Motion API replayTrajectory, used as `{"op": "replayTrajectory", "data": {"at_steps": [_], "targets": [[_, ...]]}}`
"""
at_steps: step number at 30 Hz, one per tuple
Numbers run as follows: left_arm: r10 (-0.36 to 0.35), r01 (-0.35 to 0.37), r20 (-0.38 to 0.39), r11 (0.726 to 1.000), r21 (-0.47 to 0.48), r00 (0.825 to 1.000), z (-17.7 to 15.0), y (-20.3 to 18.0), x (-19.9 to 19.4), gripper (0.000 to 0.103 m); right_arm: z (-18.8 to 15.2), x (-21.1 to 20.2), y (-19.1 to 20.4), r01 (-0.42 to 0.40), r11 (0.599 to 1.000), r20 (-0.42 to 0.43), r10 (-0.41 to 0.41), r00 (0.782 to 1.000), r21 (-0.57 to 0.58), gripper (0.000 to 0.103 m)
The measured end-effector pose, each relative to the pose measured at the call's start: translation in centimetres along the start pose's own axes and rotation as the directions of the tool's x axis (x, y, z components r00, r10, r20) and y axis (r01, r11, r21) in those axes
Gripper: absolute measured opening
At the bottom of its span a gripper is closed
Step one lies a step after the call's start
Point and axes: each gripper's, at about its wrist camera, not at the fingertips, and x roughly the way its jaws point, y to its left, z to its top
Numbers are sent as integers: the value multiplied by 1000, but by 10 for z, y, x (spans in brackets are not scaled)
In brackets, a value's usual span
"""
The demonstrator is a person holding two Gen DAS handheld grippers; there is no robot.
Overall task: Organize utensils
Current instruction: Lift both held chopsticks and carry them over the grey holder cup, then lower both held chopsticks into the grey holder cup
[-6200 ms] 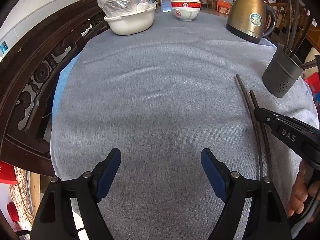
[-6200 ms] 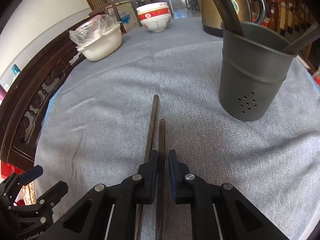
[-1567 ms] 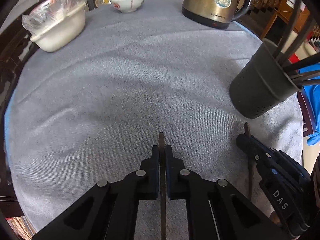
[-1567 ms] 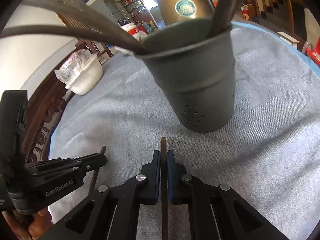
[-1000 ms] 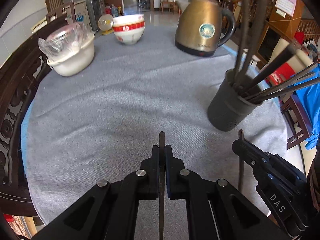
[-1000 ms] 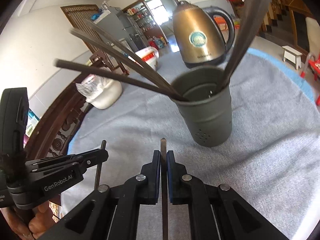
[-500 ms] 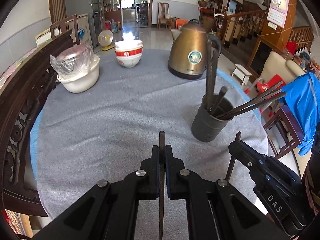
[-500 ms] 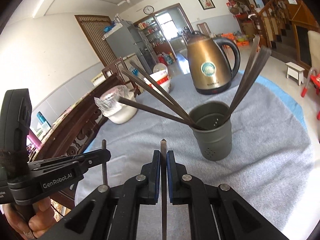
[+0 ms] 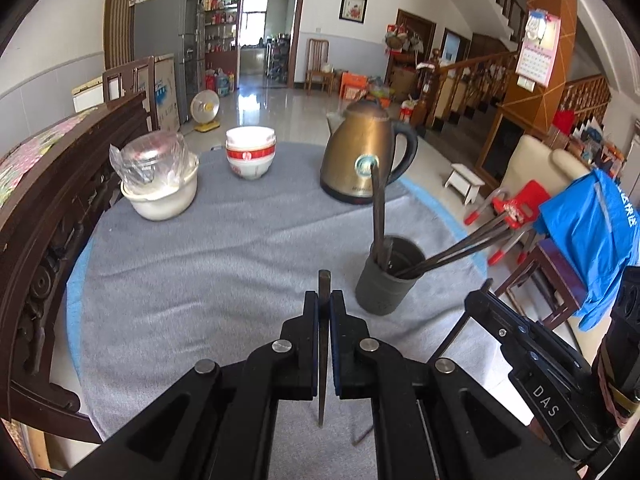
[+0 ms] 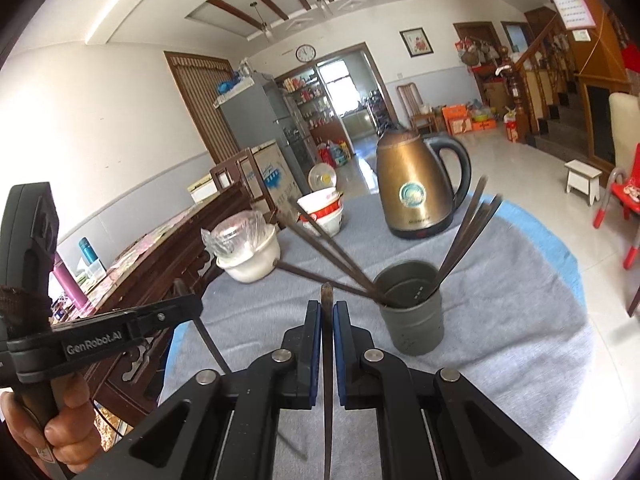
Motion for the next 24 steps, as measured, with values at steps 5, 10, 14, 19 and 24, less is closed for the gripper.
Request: {"op": "replayTrajectory", "data": {"at_steps": [5,10,14,19,24], "targets": [[-18,19,44,1000,-14,999,7,-3,-11,5,10,-15,-5,10,1000,41,-10,999,4,7],[-32,32,66,999,1,997,14,-14,-17,5,18,-27,-10,23,1000,76,-23,997,11,7],[-44,42,84,999,22,996,21,-25,-22,5,25,-37,-16,36,999,107,-38,994,22,7],[-61,58,108,998,38,992,31,-37,-27,5,37,-48,-20,60,998,146,-61,987,15,7],[-76,71,140,997,44,987,45,-46,-33,5,51,-55,-19,100,995,194,-97,976,-5,7]]}}
